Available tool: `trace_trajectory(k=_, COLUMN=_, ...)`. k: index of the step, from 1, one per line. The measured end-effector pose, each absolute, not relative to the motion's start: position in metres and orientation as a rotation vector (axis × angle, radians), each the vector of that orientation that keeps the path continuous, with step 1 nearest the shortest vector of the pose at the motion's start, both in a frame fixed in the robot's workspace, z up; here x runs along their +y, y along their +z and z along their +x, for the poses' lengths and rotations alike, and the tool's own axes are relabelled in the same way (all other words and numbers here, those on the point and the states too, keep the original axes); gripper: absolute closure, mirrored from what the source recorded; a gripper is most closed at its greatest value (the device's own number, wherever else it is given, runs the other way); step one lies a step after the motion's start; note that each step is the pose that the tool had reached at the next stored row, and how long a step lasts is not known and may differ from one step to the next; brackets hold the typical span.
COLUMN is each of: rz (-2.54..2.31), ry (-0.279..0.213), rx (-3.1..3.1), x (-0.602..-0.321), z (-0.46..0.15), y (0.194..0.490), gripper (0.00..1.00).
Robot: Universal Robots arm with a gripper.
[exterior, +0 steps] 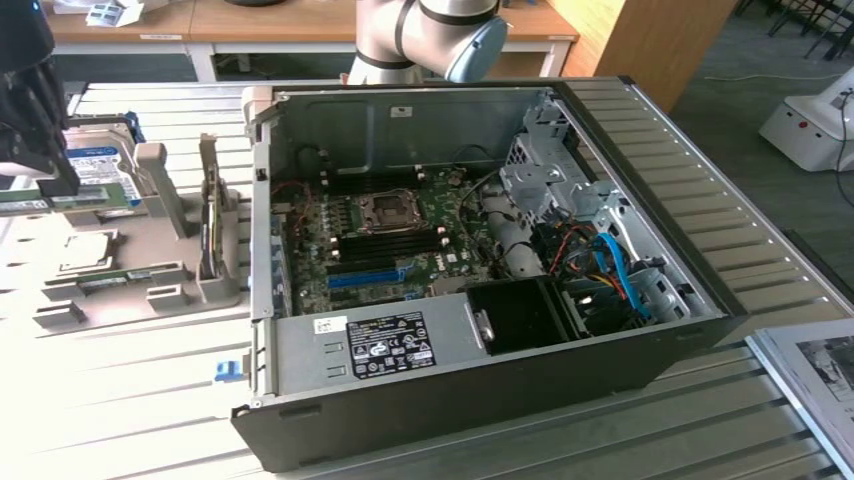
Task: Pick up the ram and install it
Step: 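Pick up the ram and move it above insertion slot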
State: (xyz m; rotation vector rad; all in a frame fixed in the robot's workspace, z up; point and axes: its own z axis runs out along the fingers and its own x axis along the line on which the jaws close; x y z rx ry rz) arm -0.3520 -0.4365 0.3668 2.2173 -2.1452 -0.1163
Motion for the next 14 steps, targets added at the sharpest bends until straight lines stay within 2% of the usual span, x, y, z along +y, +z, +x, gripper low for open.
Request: trace_trajectory(k=14, rz=2.217, ry=-0.116, rx=-2.145, x=-0.436, z=-0.352, y=0.387, gripper=0.89)
